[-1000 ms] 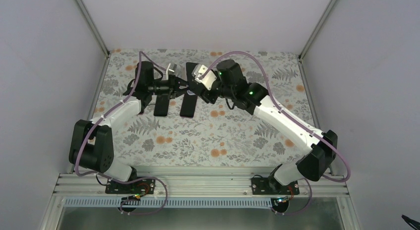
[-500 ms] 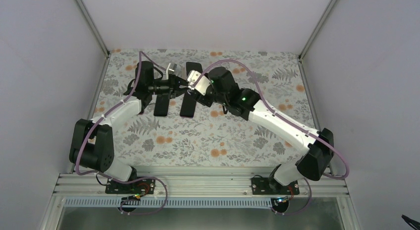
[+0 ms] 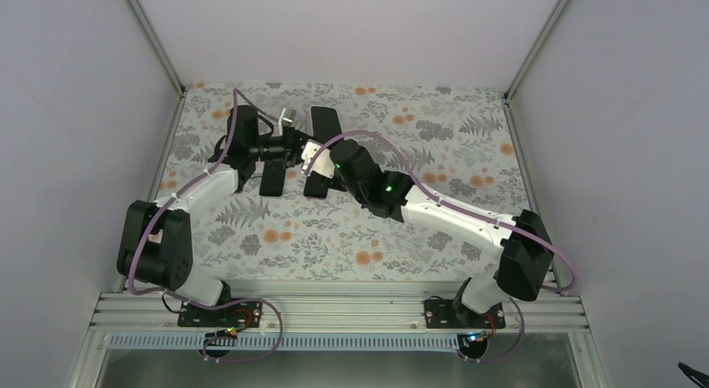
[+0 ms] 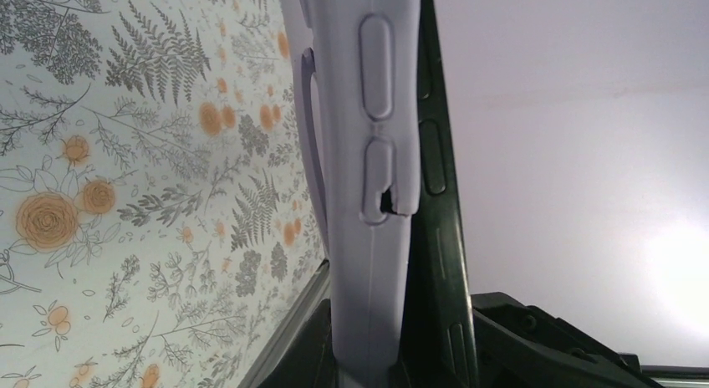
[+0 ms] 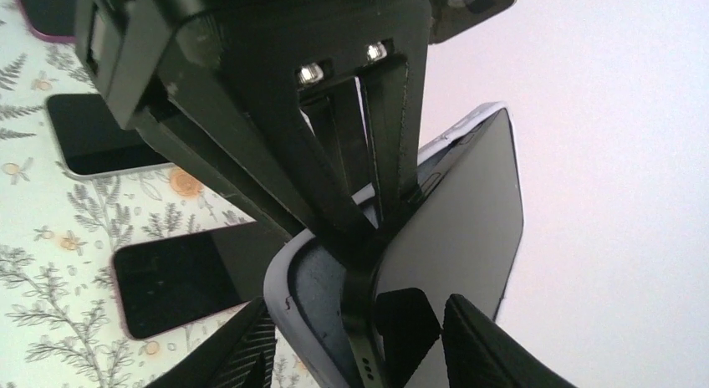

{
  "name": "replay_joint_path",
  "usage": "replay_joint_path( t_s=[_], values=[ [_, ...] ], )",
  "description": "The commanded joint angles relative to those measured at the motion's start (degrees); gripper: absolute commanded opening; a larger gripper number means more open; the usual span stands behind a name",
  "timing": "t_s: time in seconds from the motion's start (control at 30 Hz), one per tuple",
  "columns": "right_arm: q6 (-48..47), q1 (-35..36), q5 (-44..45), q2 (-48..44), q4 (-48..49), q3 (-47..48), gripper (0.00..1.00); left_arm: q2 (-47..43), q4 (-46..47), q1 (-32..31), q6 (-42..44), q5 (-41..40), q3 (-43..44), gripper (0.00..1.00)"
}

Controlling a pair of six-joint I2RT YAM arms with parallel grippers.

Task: Take the phone out of the phone case
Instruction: Remove the phone case from the phone.

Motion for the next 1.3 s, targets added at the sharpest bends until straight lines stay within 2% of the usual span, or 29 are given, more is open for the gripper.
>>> replay_joint_path(
  t_s=[0.0,0.1,0.27,0.67,1.27],
  values=[
    [-3.1,-0.3,9.5,1.4,7.2,-0.4,0.47,-1.3,3.7,-0.1,-0.2,2.7,0.1,0.02],
    [-2.3,-0.3,7.8,1.1,6.7,0.7,0.48,-1.3,2.5,-0.1,0.7,2.2,-0.1,0.02],
    [3.8,-1.1,-3.2,-0.8,-2.9,5.0,0.59,-1.0,1.3,0.2,1.7,1.6,0.0,0.02],
    [5.4,-1.8,-9.0,-3.9,-4.8,4.6,0.58,-0.2,1.2,0.4,1.6,1.4,0.6,0.02],
    [-0.2,-1.8,0.7,-0.1,1.2,0.3,0.53,-0.8,1.6,0.4,1.0,1.9,0.4,0.02]
  ],
)
